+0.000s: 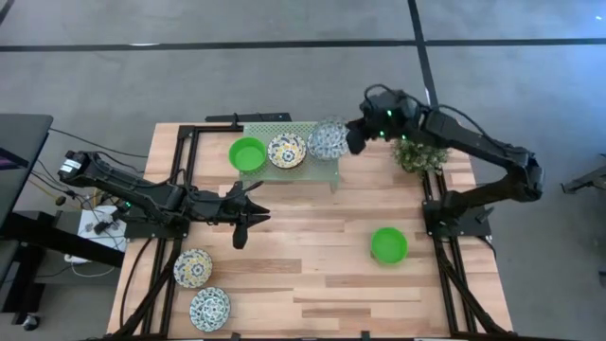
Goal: Pick & Place Mini bowls
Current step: Stack the right blue patterned bowl on the blue patterned bowl on the shelf
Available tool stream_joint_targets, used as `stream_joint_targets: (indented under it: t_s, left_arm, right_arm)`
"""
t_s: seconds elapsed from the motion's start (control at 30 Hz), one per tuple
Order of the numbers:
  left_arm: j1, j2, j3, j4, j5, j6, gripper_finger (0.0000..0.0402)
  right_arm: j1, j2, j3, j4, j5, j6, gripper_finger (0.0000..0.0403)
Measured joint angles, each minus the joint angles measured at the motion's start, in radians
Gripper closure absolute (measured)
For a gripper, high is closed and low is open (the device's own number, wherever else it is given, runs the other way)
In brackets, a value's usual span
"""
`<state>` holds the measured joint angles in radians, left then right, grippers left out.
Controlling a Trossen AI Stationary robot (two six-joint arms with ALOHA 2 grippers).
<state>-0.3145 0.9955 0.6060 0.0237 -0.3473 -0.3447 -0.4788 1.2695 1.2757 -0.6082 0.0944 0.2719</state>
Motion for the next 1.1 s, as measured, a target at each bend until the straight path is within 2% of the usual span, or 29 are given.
stream_joint_targets:
  t_s: [0.13, 0.23, 0.33, 0.47, 0.7, 1.1]
  left_arm:
    - [0.000, 0.000, 0.000, 0.000, 0.000, 0.000, 0.0321]
    - [0.000, 0.000, 0.000, 0.000, 0.000, 0.000, 0.0321]
    - [0.000, 0.000, 0.000, 0.000, 0.000, 0.000, 0.0321]
    - [0.000, 0.000, 0.000, 0.000, 0.000, 0.000, 0.0321]
    - [0.000, 0.000, 0.000, 0.000, 0.000, 0.000, 0.0321]
    - [0.000, 0.000, 0.000, 0.000, 0.000, 0.000, 0.0321]
  right_arm:
    - [-0.078, 0.070, 0.042, -0.130, -0.130, -0.010, 0.0392]
    - [-0.115, 0.112, 0.073, -0.140, -0.233, -0.017, 0.0392]
    - [-0.130, 0.159, 0.119, -0.143, -0.286, -0.023, 0.0392]
    - [-0.134, 0.211, 0.189, -0.158, -0.303, -0.035, 0.0392]
    - [-0.130, 0.309, 0.280, -0.299, -0.305, -0.098, 0.0392]
    - [-0.133, 0.374, 0.327, -0.317, -0.304, -0.125, 0.0391]
